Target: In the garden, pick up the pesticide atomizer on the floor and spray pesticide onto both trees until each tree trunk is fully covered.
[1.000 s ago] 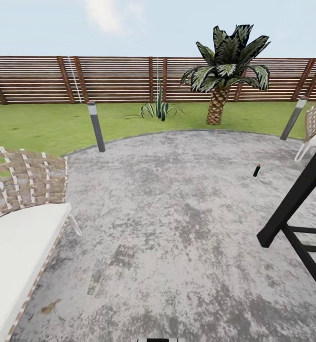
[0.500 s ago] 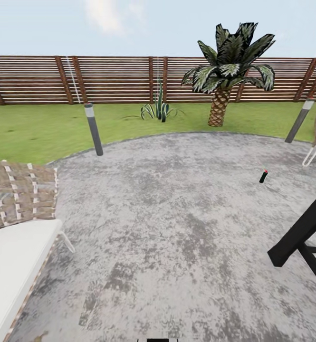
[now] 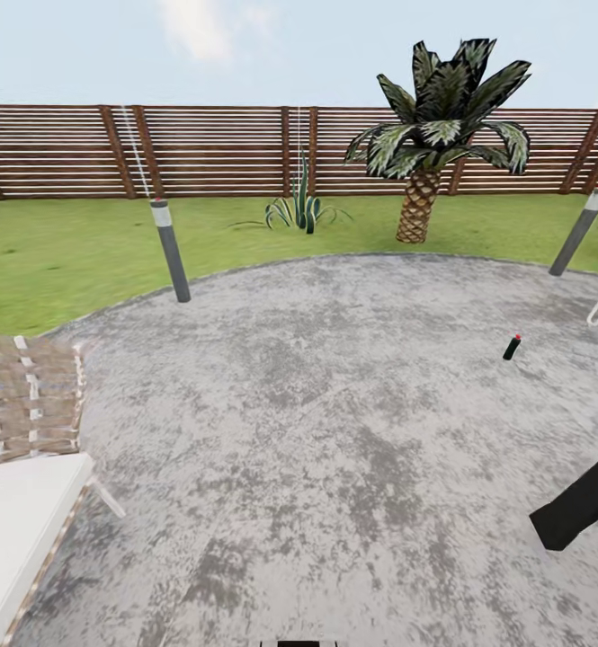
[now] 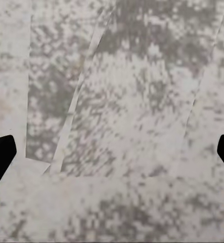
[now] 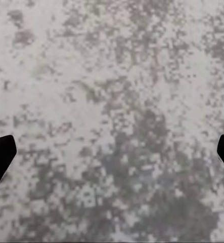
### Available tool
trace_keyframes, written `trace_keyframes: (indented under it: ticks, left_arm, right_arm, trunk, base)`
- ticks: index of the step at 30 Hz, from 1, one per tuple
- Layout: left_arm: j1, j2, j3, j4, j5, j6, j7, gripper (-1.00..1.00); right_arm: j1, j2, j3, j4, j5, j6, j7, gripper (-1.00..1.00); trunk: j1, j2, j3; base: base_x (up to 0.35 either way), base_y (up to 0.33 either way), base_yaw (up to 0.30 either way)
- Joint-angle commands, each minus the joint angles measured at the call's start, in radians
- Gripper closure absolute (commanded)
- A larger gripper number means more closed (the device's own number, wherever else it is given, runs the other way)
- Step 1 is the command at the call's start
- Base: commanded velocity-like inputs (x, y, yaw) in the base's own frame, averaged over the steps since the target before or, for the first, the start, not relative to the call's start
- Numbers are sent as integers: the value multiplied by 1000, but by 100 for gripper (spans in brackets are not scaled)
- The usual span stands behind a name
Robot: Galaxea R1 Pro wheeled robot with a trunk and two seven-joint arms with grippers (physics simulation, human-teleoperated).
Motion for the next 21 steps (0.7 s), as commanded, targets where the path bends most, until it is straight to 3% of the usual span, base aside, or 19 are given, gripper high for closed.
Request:
trace_keyframes:
  ticks: [1, 21]
  left_arm:
    - [0, 0, 1, 1, 0, -3, 1, -100]
    - [0, 0, 1, 1, 0, -3, 1, -100]
  right_arm:
    - [0, 0, -1, 0, 0, -3, 0, -100]
    - [0, -5, -2, 2, 1, -3, -3, -100]
  trunk:
    - [0, 0, -1]
    - [0, 0, -1]
  base:
    - [340, 0, 0]
    - [340, 0, 0]
